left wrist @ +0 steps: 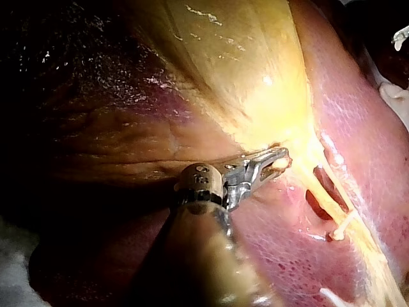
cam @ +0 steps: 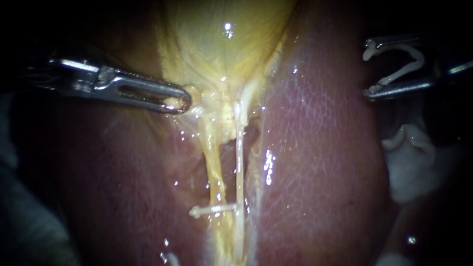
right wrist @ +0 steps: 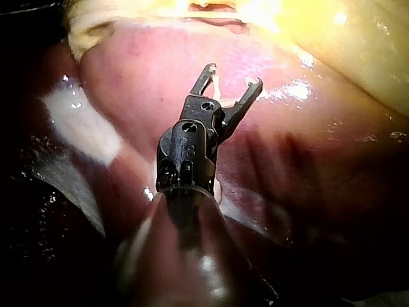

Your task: Clipping second clip left tube

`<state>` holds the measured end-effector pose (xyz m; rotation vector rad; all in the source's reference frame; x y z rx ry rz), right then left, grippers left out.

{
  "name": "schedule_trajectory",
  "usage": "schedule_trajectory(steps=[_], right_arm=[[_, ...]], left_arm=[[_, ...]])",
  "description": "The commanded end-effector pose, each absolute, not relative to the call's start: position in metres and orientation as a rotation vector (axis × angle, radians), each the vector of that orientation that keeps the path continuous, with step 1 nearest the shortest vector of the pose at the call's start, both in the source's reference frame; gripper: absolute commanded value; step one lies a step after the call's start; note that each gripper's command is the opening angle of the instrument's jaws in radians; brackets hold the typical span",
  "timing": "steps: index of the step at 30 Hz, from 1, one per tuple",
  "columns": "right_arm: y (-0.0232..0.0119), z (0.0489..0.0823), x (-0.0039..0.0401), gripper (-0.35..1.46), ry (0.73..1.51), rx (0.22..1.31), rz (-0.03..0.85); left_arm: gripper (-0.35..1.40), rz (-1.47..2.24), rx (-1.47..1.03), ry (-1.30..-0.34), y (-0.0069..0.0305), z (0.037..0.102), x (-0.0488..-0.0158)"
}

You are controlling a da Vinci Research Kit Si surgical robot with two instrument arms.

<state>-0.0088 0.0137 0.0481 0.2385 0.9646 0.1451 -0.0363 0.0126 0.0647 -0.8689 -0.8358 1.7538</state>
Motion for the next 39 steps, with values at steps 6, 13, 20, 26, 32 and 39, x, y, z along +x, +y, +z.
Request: schedule_trajectory(steps=[6, 13, 20, 26, 32, 39], right_arm=[[0.0137, 0.0481, -0.0088, 0.5, 0.965, 0.239, 0.145], [0.0137, 0.0481, -0.0088, 0.5, 0.964, 0.239, 0.145], [0.0137, 0.0481, -0.0088, 0.5, 0.964, 0.239, 0.145], [0.0137, 0.0481, -0.0088, 0.5, 0.964, 0.239, 0.145], [0.0134, 0.048, -0.0086, 0.5, 0.976, 0.252, 0.14], [0.0116, 0.0479, -0.0061, 0.5, 1.02, 0.298, 0.136]], left_arm=[[-0.35, 1.754, -0.869, -0.839, 0.0128, 0.0645, -0.0361], [-0.35, 1.75, -0.869, -0.837, 0.0133, 0.0626, -0.0342], [-0.35, 1.717, -0.886, -0.802, 0.0151, 0.0588, -0.0302], [-0.35, 1.696, -0.889, -0.782, 0.0159, 0.0568, -0.0283], [-0.35, 1.691, -0.89, -0.778, 0.0157, 0.0566, -0.0287], [-0.35, 1.69, -0.89, -0.778, 0.0156, 0.0565, -0.0288]])
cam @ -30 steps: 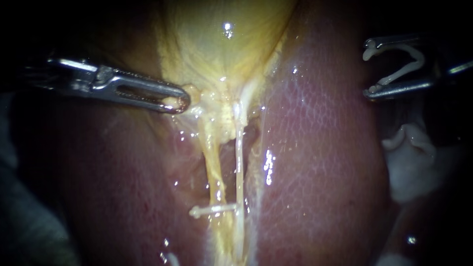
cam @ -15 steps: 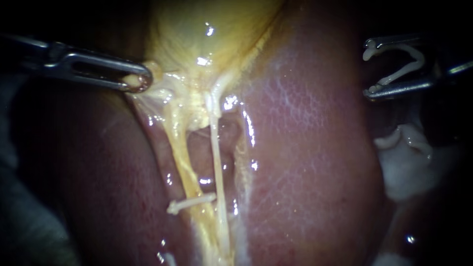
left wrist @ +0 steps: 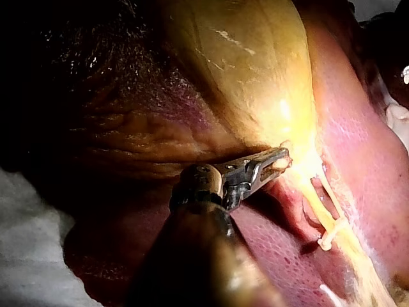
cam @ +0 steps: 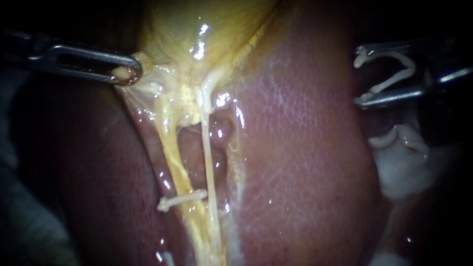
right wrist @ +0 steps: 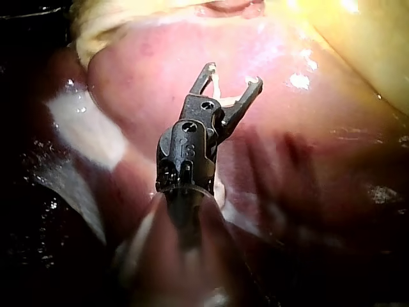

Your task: Clipping second clip left tube

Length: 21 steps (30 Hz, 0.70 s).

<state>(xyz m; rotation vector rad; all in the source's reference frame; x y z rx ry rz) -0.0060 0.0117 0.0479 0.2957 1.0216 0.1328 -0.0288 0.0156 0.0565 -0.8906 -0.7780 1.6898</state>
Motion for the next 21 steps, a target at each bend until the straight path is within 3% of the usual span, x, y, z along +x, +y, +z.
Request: schedule_trajectory(steps=[1, 21], right_arm=[[0.0112, 0.048, -0.0054, 0.5, 1.027, 0.31, 0.142], [0.0032, 0.052, 0.0068, 0.5, 1.109, 0.578, 0.304]], left_arm=[[-0.35, 1.69, -0.89, -0.777, 0.0156, 0.0565, -0.0289], [-0.35, 1.693, -0.893, -0.773, 0.0155, 0.0564, -0.0292]])
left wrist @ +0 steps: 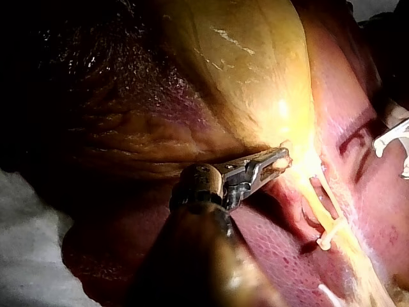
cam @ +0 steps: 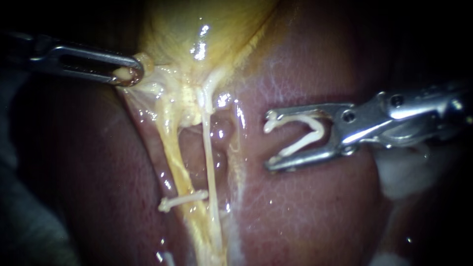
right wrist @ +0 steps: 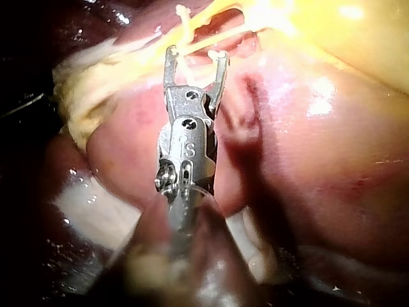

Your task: Clipping second clip left tube

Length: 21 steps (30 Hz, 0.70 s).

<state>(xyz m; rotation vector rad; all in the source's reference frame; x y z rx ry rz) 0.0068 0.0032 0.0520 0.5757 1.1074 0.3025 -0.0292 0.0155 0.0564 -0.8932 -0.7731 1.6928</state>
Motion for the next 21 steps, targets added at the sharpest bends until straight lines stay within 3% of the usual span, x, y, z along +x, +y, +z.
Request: schedule_trajectory(steps=[1, 10, 21], right_arm=[[0.003, 0.0522, 0.0073, 0.5, 1.113, 0.59, 0.311], [0.0006, 0.0546, 0.0121, 0.49, 1.129, 0.736, 0.387], [-0.0015, 0.0585, 0.0148, 0.49, 1.103, 0.793, 0.428]], left_arm=[[-0.35, 1.693, -0.893, -0.773, 0.0155, 0.0564, -0.0292], [-0.35, 1.693, -0.893, -0.772, 0.0155, 0.0564, -0.0292], [-0.35, 1.691, -0.893, -0.768, 0.0153, 0.0562, -0.0293]])
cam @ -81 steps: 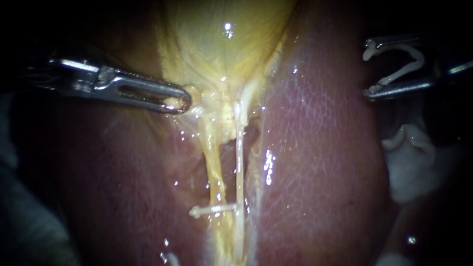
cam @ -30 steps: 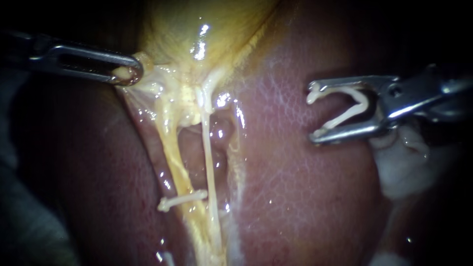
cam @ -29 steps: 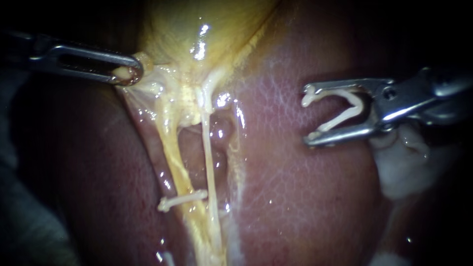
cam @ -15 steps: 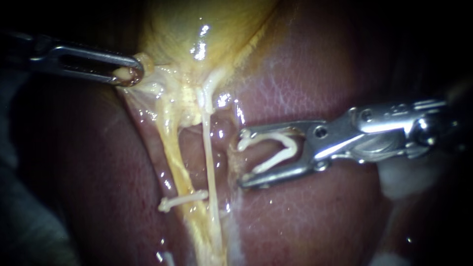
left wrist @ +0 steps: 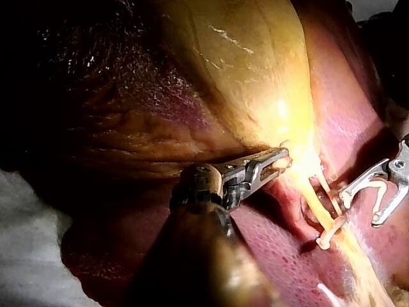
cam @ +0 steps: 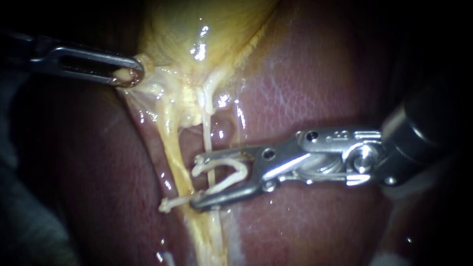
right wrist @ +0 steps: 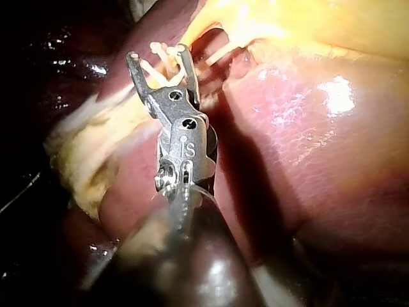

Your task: Clipping second clip left tube

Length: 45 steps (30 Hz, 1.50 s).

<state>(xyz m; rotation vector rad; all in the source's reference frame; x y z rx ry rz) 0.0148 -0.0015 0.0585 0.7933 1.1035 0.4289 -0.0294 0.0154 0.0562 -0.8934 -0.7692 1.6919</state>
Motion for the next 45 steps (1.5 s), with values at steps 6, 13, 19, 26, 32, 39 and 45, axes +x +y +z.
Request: schedule_trajectory(steps=[6, 13, 19, 26, 32, 39, 45], right_arm=[[-0.002, 0.0612, 0.0147, 0.49, 1.087, 0.803, 0.456], [-0.0021, 0.0637, 0.0142, 0.49, 1.07, 0.81, 0.473], [-0.0026, 0.0651, 0.0147, 0.49, 1.067, 0.802, 0.475], [-0.0027, 0.0658, 0.0162, 0.49, 1.063, 0.794, 0.478], [-0.0029, 0.0657, 0.0175, 0.49, 1.092, 0.796, 0.486], [-0.0037, 0.0646, 0.0195, 0.49, 1.133, 0.861, 0.46], [-0.0044, 0.0628, 0.0205, 0.49, 1.172, 0.91, 0.433]], left_arm=[[-0.35, 1.691, -0.893, -0.768, 0.0154, 0.0562, -0.0294], [-0.35, 1.691, -0.892, -0.768, 0.0153, 0.0562, -0.0294], [-0.35, 1.691, -0.892, -0.767, 0.0153, 0.0562, -0.0294], [-0.35, 1.691, -0.892, -0.767, 0.0153, 0.0562, -0.0294], [-0.35, 1.691, -0.892, -0.767, 0.0153, 0.0562, -0.0295], [-0.35, 1.69, -0.892, -0.767, 0.0153, 0.0562, -0.0296], [-0.35, 1.69, -0.892, -0.766, 0.0153, 0.0562, -0.0296]])
